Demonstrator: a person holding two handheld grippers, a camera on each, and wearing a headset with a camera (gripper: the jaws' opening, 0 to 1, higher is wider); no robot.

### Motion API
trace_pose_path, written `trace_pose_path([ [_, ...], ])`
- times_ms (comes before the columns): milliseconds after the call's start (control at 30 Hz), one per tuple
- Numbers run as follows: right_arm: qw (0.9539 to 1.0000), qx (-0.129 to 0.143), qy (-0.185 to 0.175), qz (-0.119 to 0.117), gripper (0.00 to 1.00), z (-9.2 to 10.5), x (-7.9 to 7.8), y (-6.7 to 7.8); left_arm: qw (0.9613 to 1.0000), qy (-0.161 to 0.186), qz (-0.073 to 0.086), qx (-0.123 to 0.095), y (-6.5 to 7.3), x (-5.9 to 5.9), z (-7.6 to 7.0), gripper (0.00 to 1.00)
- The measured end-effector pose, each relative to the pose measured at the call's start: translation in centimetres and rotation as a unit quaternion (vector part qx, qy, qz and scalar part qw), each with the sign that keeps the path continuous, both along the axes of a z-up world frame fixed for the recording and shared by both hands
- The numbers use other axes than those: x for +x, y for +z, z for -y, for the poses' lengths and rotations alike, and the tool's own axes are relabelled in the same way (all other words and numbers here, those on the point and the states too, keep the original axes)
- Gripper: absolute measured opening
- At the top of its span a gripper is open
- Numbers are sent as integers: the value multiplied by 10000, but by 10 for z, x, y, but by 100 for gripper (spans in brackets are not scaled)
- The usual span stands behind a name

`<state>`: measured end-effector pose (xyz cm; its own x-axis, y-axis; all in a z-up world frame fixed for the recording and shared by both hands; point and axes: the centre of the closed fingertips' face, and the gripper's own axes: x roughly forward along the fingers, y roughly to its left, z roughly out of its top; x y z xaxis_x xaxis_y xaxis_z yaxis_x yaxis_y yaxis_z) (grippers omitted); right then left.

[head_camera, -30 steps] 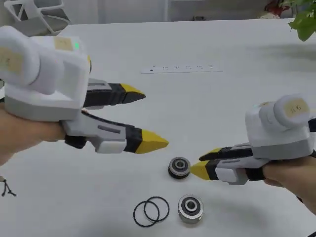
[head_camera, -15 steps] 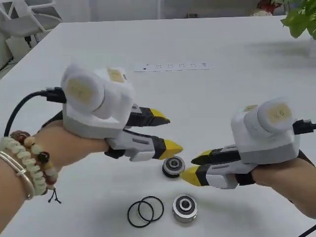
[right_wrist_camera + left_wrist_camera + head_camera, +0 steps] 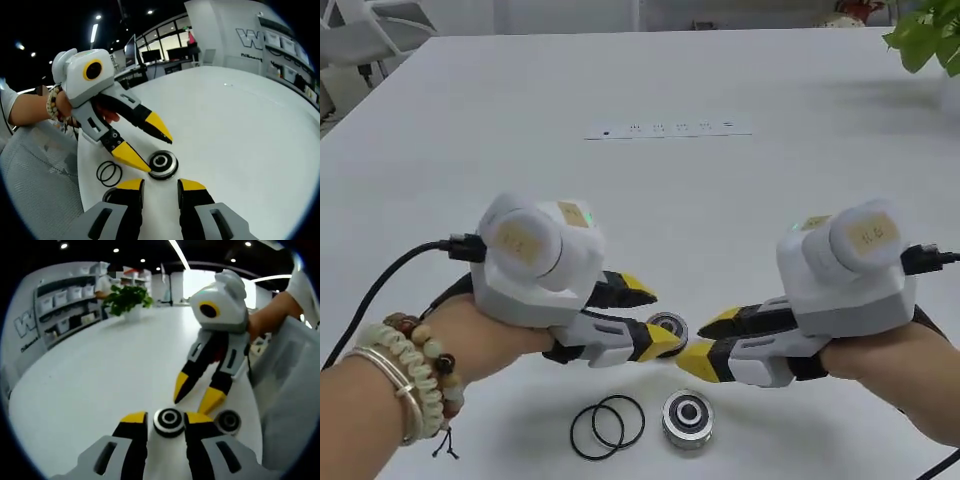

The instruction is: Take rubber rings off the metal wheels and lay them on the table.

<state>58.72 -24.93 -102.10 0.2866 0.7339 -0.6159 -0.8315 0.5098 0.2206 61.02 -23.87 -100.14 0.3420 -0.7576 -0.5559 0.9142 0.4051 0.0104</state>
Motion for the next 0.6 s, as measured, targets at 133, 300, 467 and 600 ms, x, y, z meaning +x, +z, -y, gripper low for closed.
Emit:
trace_pose_path([
  [133, 10000, -5, -4, 5, 24, 0, 0, 0, 10000, 25, -40, -50, -2, -1, 3, 26],
  [300, 10000, -20, -9, 31, 24, 0, 1, 1, 10000, -23, -67, -36, -5, -4, 5, 20],
  [467, 10000, -34, -5, 77, 23, 0, 1, 1, 9999, 18, -74, -85, -5, -4, 5, 18],
  [600, 9999, -44, 19, 142, 23, -1, 2, 3, 9999, 72, -68, -97, -7, -3, 3, 15],
])
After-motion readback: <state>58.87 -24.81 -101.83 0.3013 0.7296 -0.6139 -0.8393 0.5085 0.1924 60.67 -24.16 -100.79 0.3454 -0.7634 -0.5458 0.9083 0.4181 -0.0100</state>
